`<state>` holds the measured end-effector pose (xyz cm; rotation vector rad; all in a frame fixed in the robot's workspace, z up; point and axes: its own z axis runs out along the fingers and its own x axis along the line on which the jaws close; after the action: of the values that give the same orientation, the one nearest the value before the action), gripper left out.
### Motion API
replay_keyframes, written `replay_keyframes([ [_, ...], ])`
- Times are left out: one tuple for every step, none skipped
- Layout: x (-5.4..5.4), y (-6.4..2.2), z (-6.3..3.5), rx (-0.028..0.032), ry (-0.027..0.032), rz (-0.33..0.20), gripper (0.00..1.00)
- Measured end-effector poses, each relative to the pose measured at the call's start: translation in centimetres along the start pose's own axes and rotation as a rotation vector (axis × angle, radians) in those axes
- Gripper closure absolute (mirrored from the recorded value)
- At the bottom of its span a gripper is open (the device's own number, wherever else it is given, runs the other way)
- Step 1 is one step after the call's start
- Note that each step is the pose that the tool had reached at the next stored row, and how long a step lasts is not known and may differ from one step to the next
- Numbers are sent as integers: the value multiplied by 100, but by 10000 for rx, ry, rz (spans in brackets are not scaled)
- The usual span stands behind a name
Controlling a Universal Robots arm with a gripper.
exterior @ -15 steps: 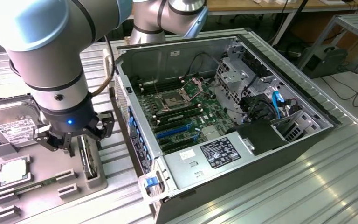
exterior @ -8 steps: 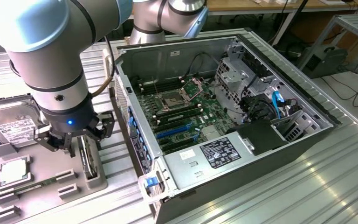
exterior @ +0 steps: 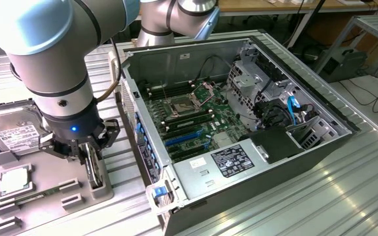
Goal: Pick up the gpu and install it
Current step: 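Pick up the gpu and move the gpu toward the slot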
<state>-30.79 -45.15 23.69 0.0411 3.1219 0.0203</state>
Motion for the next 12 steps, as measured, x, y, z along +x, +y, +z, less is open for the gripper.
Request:
replay_keyframes([
  [0, 0, 0, 0, 0, 0, 62],
  [0, 0, 0, 0, 0, 0, 69],
  [0, 0, 0, 0, 0, 0, 69],
  [0, 0, 0, 0, 0, 0, 69],
  [0, 0, 0, 0, 0, 0, 69],
  [0, 0, 0, 0, 0, 0, 69],
  [0, 0, 0, 0, 0, 0, 69],
  [0, 0, 0, 0, 0, 0, 69],
  [0, 0, 0, 0, 0, 0, 71],
  [0, 0, 0, 0, 0, 0, 71],
  [0, 0, 0, 0, 0, 0, 73],
  [0, 0, 0, 0, 0, 1, 73],
])
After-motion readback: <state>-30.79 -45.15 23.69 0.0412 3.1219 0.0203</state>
